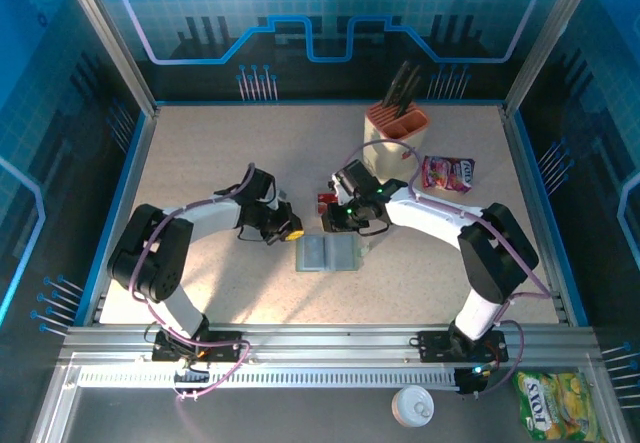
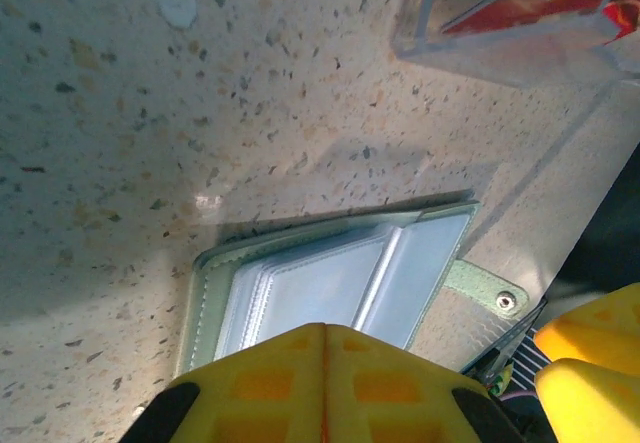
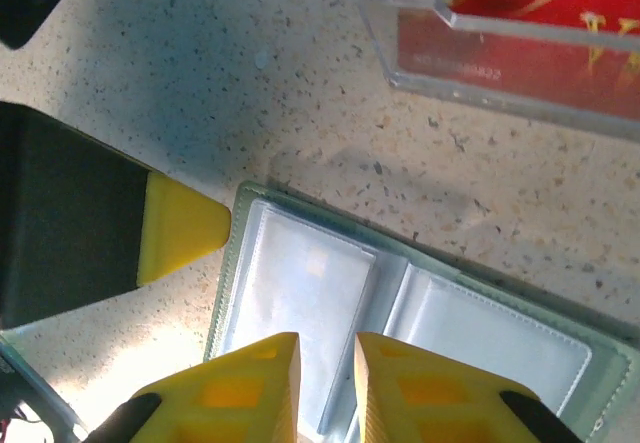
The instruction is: Take the credit cards out of the card holder
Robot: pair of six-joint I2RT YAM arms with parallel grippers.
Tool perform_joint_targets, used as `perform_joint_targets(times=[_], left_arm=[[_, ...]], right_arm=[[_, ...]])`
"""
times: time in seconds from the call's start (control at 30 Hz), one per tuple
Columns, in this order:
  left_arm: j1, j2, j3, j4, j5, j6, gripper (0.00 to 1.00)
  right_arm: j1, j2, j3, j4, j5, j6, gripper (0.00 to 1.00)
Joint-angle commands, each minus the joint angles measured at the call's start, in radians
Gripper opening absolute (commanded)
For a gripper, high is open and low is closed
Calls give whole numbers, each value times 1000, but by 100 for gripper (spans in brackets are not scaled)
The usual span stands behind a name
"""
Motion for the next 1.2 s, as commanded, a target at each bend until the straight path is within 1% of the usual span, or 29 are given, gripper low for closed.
perform_joint_targets(times=[0.0,0.13,0.27,0.47,0.63,0.93,1.17], left_arm=[[-6,-18,-38,15,14,-21,7],[-6,-49,-61,4,-6,-12,6],[-8,-60,-88,6,-13,-10,6],[-17,-56,-114,23,-6,-17,5],[-17,-60,-119,22,-13,-13,5],[-17,-25,-128,53,9,-20,5],[-16,-36,-99,-21,-27,12,6]], right_arm=[[12,-20,-13,46,-40,110,22],[11,-7,-27,51,-73,167,21],[13,23,-34,84,-134,181,25],[30,33,-70,137,-158,209,32],[41,53,-67,151,-177,212,35],[46,90,-61,154,-210,213,37],[58,126,-46,166,-240,217,39]])
